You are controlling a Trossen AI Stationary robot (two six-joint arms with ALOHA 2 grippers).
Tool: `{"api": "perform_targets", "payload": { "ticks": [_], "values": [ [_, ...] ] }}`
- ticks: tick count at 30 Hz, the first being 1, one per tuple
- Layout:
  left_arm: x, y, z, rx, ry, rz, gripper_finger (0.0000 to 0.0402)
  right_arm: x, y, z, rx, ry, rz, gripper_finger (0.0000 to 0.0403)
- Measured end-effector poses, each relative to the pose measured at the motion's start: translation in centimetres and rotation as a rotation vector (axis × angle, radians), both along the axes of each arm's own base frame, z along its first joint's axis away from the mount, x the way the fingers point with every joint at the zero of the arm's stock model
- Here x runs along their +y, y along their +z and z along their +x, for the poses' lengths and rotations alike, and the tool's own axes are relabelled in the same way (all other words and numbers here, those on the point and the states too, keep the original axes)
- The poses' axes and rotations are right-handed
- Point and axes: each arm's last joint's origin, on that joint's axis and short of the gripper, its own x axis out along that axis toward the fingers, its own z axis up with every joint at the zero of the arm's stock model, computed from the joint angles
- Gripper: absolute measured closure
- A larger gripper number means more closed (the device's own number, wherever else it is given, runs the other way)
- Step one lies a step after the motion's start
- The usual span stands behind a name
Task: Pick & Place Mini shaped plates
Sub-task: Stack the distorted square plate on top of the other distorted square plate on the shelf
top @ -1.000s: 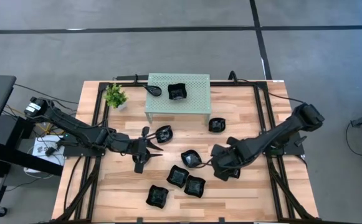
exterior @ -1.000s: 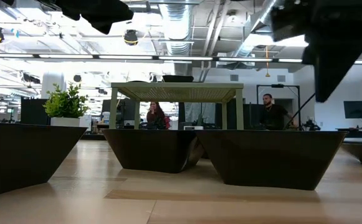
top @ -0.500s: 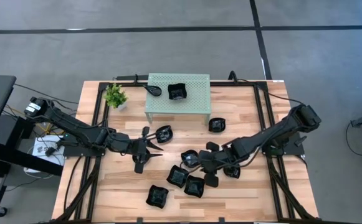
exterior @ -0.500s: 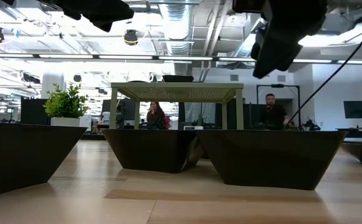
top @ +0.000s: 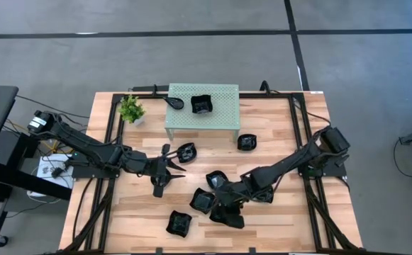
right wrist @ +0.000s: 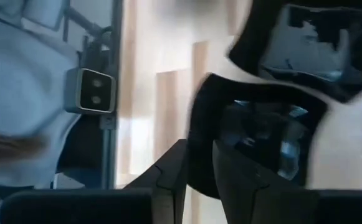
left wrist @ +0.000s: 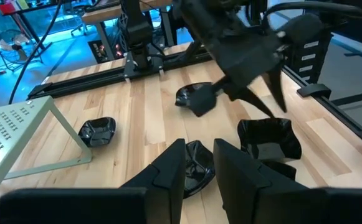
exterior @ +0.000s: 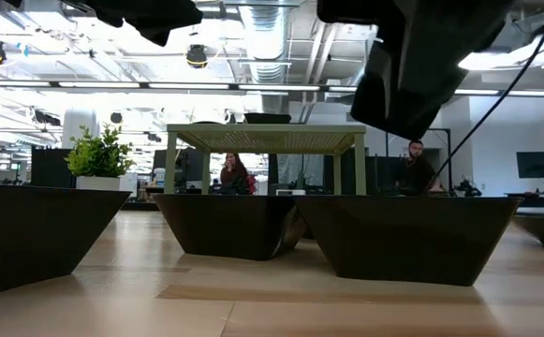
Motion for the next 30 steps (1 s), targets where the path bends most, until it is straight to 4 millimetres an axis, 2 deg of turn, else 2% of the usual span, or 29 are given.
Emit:
{"api": "perform_targets", "payload": {
  "ticks": [8, 15, 21, 30],
  "values": [
    [0.0, 0.0, 0.0, -0.003, 0.000, -0.002, 0.0316, 2.5, 0.4, 2.0, 0.112, 0.040, -0.023, 0.0331],
    [0.0, 0.0, 0.0, -0.004, 0.000, -0.002, 0.0316, 3.4, 0.1, 3.7, 0.275, 0.031, -0.100, 0.0331],
    [0.0, 0.0, 0.0, -0.005, 0.000, -0.003, 0.0316, 4.0, -0.5, 5.0, 0.297, 0.016, -0.099, 0.0331],
    [-0.1, 0.1, 0.0, -0.006, -0.002, -0.005, 0.0316, 5.2, -0.4, 4.5, 0.283, -0.032, -0.144, 0.0331]
  ]
}}
